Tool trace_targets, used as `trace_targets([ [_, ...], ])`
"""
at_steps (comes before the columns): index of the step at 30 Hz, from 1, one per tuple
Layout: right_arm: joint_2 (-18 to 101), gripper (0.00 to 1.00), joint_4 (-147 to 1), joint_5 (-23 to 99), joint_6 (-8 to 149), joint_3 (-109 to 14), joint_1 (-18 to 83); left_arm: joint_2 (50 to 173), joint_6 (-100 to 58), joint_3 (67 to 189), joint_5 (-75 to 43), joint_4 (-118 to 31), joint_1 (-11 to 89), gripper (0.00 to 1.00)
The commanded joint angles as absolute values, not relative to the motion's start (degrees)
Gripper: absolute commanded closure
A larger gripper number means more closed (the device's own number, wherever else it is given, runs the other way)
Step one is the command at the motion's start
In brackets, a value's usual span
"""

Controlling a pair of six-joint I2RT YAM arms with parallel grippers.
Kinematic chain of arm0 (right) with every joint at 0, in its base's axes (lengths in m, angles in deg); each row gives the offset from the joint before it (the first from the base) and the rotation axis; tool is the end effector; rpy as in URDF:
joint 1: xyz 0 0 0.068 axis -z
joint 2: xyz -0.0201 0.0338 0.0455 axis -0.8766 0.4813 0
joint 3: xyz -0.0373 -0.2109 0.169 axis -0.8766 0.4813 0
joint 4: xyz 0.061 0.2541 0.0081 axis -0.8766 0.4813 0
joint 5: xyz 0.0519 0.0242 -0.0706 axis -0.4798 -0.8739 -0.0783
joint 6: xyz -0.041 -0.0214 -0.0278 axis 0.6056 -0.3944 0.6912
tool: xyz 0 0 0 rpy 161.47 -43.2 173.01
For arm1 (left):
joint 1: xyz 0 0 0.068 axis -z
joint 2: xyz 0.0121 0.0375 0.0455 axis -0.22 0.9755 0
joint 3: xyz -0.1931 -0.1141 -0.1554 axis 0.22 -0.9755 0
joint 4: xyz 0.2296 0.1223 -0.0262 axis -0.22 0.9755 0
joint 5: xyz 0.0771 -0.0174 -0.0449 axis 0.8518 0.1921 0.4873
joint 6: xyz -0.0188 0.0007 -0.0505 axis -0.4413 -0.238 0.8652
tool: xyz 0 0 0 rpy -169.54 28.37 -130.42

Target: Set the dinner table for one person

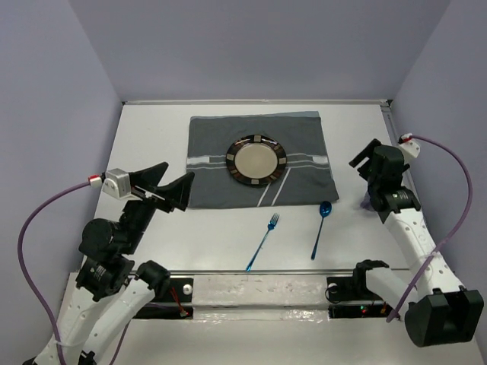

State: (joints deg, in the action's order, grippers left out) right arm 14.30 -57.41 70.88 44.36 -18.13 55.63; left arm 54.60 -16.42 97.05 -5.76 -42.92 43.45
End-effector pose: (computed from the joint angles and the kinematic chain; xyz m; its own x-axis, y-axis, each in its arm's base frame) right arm 0.2135 0.0060 0.3086 -0.1830 0.4811 -0.8573 0.4678 0.8096 0.3545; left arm 0.0627 -0.0359 0.3929 0.2119 -0.4422 -0.8715 0.5622 0.7846 -0.2614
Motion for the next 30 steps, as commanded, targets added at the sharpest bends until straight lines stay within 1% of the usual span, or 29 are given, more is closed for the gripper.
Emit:
trace_targets([
  [1,15.91,0.21,-48.72,75.56,45.89,-16.32,61.83,53.37,-19.88,97.61,-6.18,-43.31,47.59,0.01],
  [5,19.33,0.21,-48.90,71.95,47.11,-18.24,63.95,52.05,-20.24,97.61,-4.95,-42.78,49.45,0.01],
  [7,24.42,0.21,-48.90,70.03,47.81,-20.00,63.96,51.26,-20.24,97.61,-5.13,-42.78,49.63,0.01],
  [12,27.51,0.23,-49.16,70.01,47.38,-20.36,65.09,50.64,-20.33,97.61,-4.33,-42.70,49.63,0.01],
  [16,30.06,0.28,-50.04,69.66,48.26,-20.36,65.71,50.99,-20.41,97.52,-4.42,-42.70,49.71,0.01],
  [21,33.93,0.36,-51.27,69.75,49.66,-21.06,66.24,50.99,-21.03,97.52,-3.19,-42.52,49.71,0.01],
  [22,34.98,0.39,-51.53,69.58,49.93,-21.24,66.76,51.43,-21.12,97.44,-2.58,-42.52,49.63,0.01],
  [25,36.04,0.41,-52.41,69.13,50.28,-21.24,66.77,52.57,-21.38,97.35,-2.31,-42.43,49.63,0.01],
  [26,36.30,0.44,-52.67,69.22,50.37,-21.24,66.77,52.92,-21.47,97.43,-2.23,-42.35,49.63,0.01],
  [27,37.00,0.55,-52.76,69.74,50.72,-21.59,66.77,53.54,-21.47,97.43,-2.14,-42.26,49.54,0.01],
  [28,37.18,0.58,-52.85,69.92,50.89,-21.77,66.77,53.72,-21.47,97.43,-1.79,-42.17,49.45,0.01],
  [29,37.53,0.67,-52.85,70.19,51.42,-22.12,66.77,54.07,-21.47,97.35,-1.61,-42.17,49.36,0.01],
  [30,37.88,0.72,-52.94,70.62,51.60,-22.38,66.77,54.16,-21.56,97.35,-1.52,-42.26,49.10,0.01],
])
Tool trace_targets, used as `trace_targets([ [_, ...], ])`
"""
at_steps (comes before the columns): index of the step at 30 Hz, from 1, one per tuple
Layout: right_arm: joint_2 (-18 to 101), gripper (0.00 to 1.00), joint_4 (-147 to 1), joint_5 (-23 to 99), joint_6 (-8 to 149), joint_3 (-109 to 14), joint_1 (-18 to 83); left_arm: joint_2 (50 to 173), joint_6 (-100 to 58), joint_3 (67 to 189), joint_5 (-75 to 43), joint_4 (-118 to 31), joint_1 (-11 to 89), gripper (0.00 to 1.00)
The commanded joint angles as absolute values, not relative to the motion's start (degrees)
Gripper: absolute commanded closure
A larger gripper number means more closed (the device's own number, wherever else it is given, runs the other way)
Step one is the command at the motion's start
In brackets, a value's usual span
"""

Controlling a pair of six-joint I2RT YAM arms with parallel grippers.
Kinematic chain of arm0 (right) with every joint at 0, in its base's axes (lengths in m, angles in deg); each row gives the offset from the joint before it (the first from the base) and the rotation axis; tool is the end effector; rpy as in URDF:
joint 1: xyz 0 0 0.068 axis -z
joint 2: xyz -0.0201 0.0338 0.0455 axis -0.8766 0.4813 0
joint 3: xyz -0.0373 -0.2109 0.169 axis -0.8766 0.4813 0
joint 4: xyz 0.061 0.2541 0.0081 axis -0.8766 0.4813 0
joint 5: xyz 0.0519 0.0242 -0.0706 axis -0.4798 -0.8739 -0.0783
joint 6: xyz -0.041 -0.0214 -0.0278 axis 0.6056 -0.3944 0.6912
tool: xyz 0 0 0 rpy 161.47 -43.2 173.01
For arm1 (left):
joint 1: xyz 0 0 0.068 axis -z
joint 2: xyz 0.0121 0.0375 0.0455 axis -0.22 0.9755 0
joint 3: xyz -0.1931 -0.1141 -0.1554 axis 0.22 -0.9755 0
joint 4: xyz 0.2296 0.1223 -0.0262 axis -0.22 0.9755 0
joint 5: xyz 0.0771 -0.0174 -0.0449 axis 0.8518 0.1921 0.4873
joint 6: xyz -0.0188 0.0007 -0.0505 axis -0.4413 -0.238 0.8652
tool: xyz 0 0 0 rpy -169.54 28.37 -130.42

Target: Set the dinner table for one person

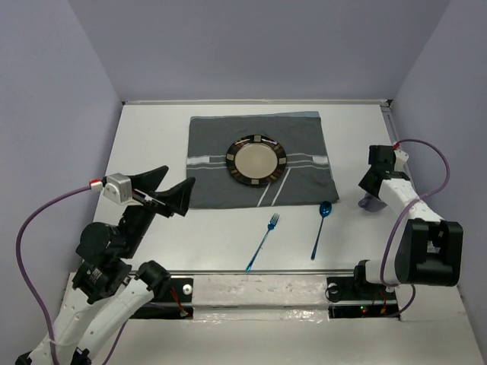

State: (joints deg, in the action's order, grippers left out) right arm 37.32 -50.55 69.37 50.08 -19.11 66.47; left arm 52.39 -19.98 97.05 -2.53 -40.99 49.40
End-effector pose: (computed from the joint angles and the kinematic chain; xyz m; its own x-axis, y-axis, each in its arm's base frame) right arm 0.2647 -0.0384 0.2144 -0.5601 0.4765 -0.6777 0.6510 0.7591 -0.0042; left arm 0.0523 -0.0350 0.3914 0.2170 -0.4245 -0.8790 0.5878 0.7758 -0.2295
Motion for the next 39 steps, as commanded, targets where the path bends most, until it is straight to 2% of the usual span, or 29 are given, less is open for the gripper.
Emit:
trace_targets([
  [1,38.15,0.81,-52.94,70.89,52.03,-22.56,66.77,54.33,-21.47,97.26,-1.43,-42.26,48.92,0.01],
  [5,37.63,1.00,-53.03,71.77,52.48,-23.09,66.77,55.39,-21.56,97.17,-1.52,-42.26,48.13,0.01],
  [11,31.58,1.00,-52.76,72.21,55.81,-24.48,66.77,57.85,-21.82,96.91,-0.99,-42.43,47.52,0.01],
  [17,28.75,1.00,-54.07,65.54,59.32,-29.32,63.62,60.66,-21.91,96.82,-1.87,-42.87,46.20,0.01],
  [19,31.02,1.00,-54.87,60.71,61.26,-33.35,59.14,61.36,-22.00,96.64,-2.31,-42.96,45.50,0.01],
  [21,35.40,1.00,-56.01,62.26,64.23,-38.43,52.49,61.89,-22.08,96.56,-2.14,-42.87,45.23,0.01],
  [23,39.10,1.00,-56.37,62.28,66.35,-42.31,49.99,62.33,-22.26,96.47,-1.87,-42.79,44.97,0.01],
  [31,56.06,1.00,-55.49,53.59,73.21,-61.91,48.14,64.00,-22.70,96.55,-0.56,-42.43,43.30,0.01],
  [39,76.35,1.00,-47.23,53.40,79.98,-86.35,47.61,65.93,-22.79,96.47,-0.82,-42.43,40.84,0.01],
])
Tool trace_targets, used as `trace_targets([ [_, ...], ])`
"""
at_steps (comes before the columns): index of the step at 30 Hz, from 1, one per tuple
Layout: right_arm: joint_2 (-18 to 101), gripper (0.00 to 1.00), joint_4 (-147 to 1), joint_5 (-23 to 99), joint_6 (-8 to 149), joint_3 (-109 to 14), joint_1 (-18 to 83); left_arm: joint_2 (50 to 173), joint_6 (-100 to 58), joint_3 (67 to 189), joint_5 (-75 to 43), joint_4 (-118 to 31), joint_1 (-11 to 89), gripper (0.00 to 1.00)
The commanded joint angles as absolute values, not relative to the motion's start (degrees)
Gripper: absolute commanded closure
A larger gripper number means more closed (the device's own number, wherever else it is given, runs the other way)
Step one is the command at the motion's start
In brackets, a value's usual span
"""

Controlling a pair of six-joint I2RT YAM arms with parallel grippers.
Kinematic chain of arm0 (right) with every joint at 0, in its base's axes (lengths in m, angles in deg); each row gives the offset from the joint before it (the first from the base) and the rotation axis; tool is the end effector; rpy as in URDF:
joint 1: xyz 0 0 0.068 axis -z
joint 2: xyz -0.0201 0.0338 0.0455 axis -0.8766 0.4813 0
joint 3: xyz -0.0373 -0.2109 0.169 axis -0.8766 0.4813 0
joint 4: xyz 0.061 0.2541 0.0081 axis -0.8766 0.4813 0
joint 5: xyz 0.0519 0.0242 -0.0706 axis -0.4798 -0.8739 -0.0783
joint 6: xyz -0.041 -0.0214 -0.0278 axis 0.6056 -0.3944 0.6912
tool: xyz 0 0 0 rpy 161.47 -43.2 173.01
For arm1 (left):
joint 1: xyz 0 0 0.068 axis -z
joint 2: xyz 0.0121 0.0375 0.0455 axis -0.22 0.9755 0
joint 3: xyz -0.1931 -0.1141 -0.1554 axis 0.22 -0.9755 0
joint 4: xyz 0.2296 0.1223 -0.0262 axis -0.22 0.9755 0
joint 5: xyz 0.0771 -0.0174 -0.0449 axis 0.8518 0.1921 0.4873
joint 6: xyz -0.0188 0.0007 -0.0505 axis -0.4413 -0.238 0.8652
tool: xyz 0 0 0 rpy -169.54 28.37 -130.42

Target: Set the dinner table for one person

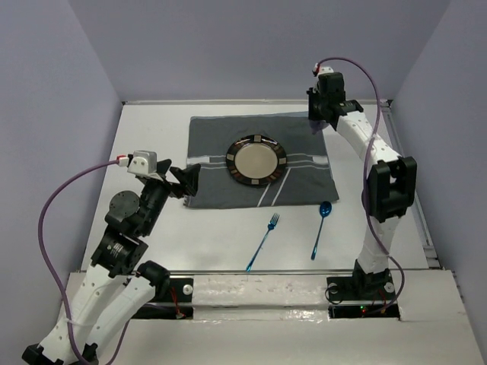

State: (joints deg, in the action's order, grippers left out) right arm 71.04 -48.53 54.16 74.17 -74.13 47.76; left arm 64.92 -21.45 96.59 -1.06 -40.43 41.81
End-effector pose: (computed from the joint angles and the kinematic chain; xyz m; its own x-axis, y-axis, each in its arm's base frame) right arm 0.4445 0.1014 0.3210 -0.5482 -0.0718 -0.8333 -0.0857 0.9959 -0.0294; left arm 0.1097 -0.0564 0.3717 0.0962 -0.2655 -0.9593 0.4080 0.8896 -0.2053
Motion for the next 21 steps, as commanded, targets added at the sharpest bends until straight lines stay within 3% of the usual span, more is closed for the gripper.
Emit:
trace_targets([
  [1,77.78,1.00,-46.79,53.49,80.25,-87.67,47.61,66.11,-22.79,96.47,-0.82,-42.43,40.66,0.01],
  [7,85.33,1.00,-45.65,52.44,80.95,-93.74,47.61,67.16,-22.79,96.47,-1.17,-42.61,39.08,0.01],
  [21,92.28,1.00,-45.73,51.21,79.72,-94.89,47.61,68.66,-22.79,96.38,-1.43,-42.87,37.85,0.01],
])
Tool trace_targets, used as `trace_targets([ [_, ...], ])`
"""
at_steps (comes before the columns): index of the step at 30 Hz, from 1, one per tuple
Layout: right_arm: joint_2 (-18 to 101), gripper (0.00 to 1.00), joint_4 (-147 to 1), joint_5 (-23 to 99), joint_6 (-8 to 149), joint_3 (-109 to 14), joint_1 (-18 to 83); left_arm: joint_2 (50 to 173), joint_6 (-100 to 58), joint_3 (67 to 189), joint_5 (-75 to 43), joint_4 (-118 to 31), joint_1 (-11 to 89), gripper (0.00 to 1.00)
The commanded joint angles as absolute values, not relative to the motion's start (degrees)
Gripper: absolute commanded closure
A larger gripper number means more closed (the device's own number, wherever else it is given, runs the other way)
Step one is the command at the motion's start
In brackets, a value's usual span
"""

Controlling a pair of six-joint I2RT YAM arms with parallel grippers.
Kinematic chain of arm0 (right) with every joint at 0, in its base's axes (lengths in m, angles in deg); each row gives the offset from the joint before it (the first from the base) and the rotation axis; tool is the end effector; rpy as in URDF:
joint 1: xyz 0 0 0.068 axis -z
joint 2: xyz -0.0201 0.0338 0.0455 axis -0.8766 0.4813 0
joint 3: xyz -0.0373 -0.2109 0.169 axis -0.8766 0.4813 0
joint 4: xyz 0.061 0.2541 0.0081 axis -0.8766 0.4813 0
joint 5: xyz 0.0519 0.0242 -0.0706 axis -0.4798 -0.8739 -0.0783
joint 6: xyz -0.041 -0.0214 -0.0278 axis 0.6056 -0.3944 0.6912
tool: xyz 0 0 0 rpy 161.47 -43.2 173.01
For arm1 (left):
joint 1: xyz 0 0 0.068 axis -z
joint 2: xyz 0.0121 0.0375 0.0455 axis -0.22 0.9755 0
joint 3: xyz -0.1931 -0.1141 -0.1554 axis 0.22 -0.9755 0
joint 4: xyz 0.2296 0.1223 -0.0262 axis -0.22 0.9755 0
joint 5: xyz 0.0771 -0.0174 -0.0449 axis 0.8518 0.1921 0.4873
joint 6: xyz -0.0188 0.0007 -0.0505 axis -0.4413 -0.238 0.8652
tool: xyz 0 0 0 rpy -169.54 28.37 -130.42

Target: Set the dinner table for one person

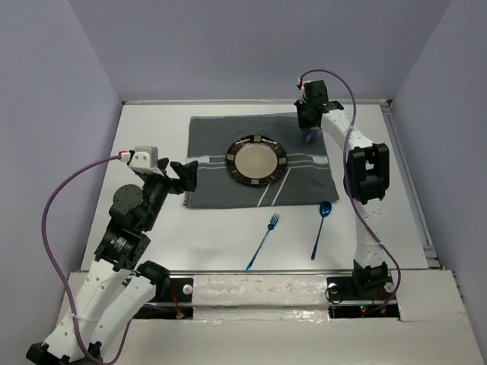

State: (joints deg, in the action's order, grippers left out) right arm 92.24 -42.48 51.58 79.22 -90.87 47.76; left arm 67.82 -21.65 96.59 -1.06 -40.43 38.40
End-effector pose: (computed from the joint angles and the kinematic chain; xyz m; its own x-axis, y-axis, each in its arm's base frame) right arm 0.5134 0.1195 0.2350 -0.6752 -0.1920 -0.7122 -0.1857 0.9787 -0.0878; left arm 0.1246 -0.0554 0.3662 0.0690 -0.2349 -0.9696 0.3449 0.9176 -0.1978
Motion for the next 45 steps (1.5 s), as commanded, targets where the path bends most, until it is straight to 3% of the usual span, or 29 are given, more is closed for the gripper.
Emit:
trace_targets([
  [1,92.55,1.00,-45.65,51.38,79.64,-94.98,47.61,68.66,-22.79,96.38,-1.61,-42.87,37.85,0.01],
  [3,92.82,1.00,-45.73,51.64,79.46,-94.98,47.61,68.75,-22.70,96.38,-1.61,-42.96,37.85,0.01],
  [4,92.91,0.95,-45.65,52.34,79.46,-95.07,47.61,68.92,-22.61,96.38,-1.70,-42.96,37.85,0.01],
  [5,92.91,0.89,-45.73,52.35,79.46,-95.07,47.61,68.92,-22.70,96.38,-1.78,-42.96,37.76,0.01],
  [6,92.82,0.71,-45.65,52.43,79.72,-95.07,47.61,69.01,-22.61,96.38,-1.87,-42.96,37.67,0.01],
  [7,92.39,0.63,-45.56,53.13,79.64,-94.89,47.61,69.10,-22.70,96.29,-1.70,-43.05,37.76,0.01],
  [9,91.59,0.48,-45.64,53.75,79.55,-94.37,47.61,69.62,-22.61,96.29,-1.61,-43.13,37.67,0.01],
  [12,89.67,0.35,-45.64,53.75,79.46,-93.66,47.61,70.15,-22.61,96.38,-1.78,-43.13,37.67,0.01],
  [27,71.30,0.06,-49.67,46.64,70.68,-80.32,47.61,69.28,-22.35,96.21,-1.96,-43.31,37.41,0.01],
  [37,56.01,0.04,-60.65,42.33,63.83,-59.49,46.47,69.19,-22.17,96.38,-2.14,-43.40,37.41,0.01],
  [45,43.70,0.04,-68.32,42.32,58.80,-41.03,39.62,67.87,-22.08,96.20,-2.49,-43.58,37.41,0.01],
])
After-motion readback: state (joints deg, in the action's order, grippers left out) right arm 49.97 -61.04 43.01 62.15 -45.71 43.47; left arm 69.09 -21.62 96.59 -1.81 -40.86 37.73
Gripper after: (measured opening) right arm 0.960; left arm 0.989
